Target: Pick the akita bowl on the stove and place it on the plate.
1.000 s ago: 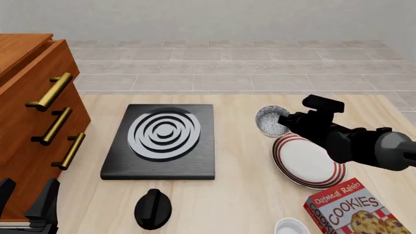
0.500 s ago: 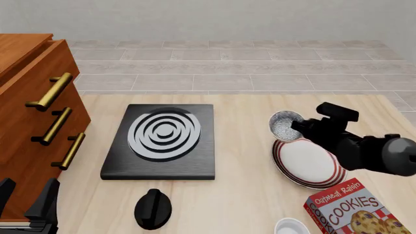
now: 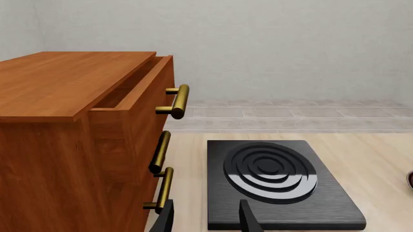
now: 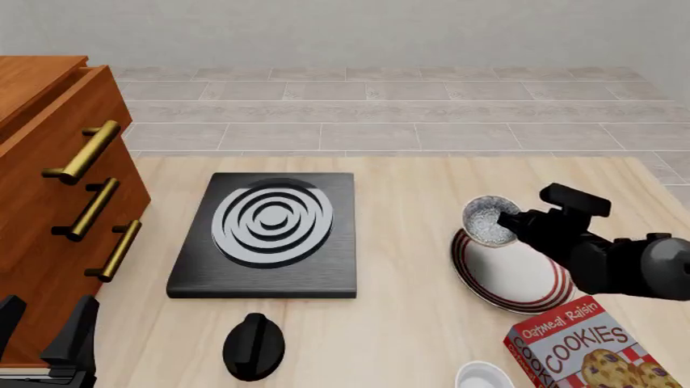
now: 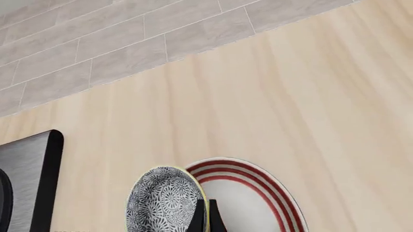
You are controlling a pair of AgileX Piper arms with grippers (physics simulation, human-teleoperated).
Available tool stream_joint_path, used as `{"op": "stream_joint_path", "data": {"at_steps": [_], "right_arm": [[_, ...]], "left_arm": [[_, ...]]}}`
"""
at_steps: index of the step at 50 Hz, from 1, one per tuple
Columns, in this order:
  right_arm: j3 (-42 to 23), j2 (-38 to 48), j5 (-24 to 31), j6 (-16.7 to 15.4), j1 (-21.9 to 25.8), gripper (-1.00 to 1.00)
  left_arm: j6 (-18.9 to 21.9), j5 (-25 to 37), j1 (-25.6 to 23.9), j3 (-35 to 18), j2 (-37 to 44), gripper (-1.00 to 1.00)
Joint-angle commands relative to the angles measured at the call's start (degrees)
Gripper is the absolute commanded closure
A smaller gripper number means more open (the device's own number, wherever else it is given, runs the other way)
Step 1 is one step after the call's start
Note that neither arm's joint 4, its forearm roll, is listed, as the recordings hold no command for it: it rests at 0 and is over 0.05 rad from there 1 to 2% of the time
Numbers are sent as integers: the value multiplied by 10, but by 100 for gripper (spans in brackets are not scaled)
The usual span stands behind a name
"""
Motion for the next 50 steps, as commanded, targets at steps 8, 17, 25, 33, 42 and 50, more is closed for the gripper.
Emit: {"op": "stream_joint_path", "data": {"at_steps": [8, 17, 25, 33, 42, 50], "right_arm": [[51, -32, -18, 7, -15, 100], [85, -40, -41, 15, -23, 100], [105, -50, -50, 23, -27, 100], [112, -38, -67, 27, -31, 100], [117, -14, -90, 30, -35, 100], [126, 4, -111, 34, -38, 100]], "left_arm": [[0, 0, 0, 0, 0, -100], [0, 0, 0, 0, 0, -100], [0, 0, 0, 0, 0, -100], [0, 0, 0, 0, 0, -100], [0, 0, 0, 0, 0, -100], [0, 0, 0, 0, 0, -100]]}}
